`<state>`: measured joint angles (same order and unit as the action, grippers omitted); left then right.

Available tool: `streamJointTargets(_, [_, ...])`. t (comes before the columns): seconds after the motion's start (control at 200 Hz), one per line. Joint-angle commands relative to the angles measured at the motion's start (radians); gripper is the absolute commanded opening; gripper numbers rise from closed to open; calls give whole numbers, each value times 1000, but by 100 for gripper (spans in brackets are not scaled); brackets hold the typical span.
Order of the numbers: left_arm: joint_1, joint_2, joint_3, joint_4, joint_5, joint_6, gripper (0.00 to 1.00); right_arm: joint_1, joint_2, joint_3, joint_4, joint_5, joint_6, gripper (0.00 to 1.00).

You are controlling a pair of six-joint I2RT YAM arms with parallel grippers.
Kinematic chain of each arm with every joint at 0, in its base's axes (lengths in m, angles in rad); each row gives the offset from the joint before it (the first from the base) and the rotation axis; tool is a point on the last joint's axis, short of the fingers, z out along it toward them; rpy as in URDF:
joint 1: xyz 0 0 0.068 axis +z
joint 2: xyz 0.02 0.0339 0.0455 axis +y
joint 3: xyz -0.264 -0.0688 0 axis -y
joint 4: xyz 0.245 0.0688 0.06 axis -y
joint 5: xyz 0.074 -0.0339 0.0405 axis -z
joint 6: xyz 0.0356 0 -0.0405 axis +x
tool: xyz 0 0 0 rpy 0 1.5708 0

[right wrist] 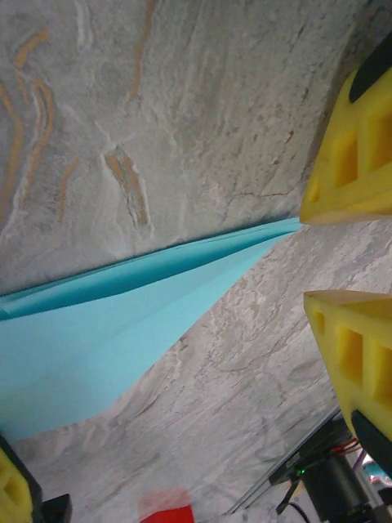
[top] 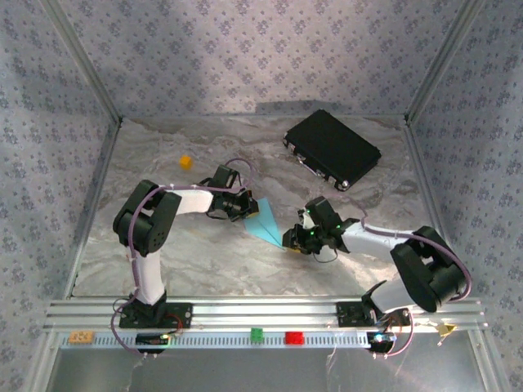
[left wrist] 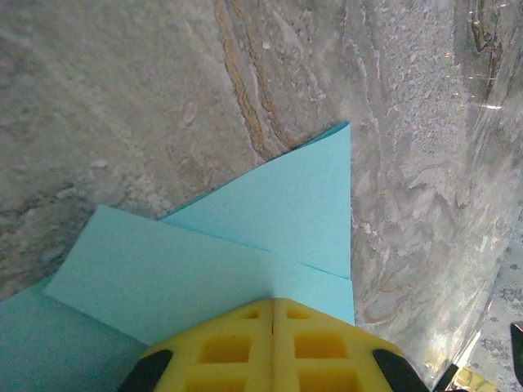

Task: Fold a paper plane with a square sheet of paper (pick it up from the middle)
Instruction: Turn over the paper at the center of the table.

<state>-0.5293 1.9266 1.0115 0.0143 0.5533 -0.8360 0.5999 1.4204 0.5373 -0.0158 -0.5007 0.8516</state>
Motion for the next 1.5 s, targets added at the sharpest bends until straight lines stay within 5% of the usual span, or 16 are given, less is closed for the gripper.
streamJointTargets(0.0, [6, 29, -27, -51, -49, -6, 0, -2, 19, -6, 32, 0, 90, 29])
streamJointTargets(0.45, [8, 31, -22, -53, -44, -9, 0, -10, 78, 5, 25, -16, 89, 29])
streamJointTargets(1.494, [8, 22, -19, -50, -38, -15, 0, -49, 138, -1, 313, -128, 132, 28])
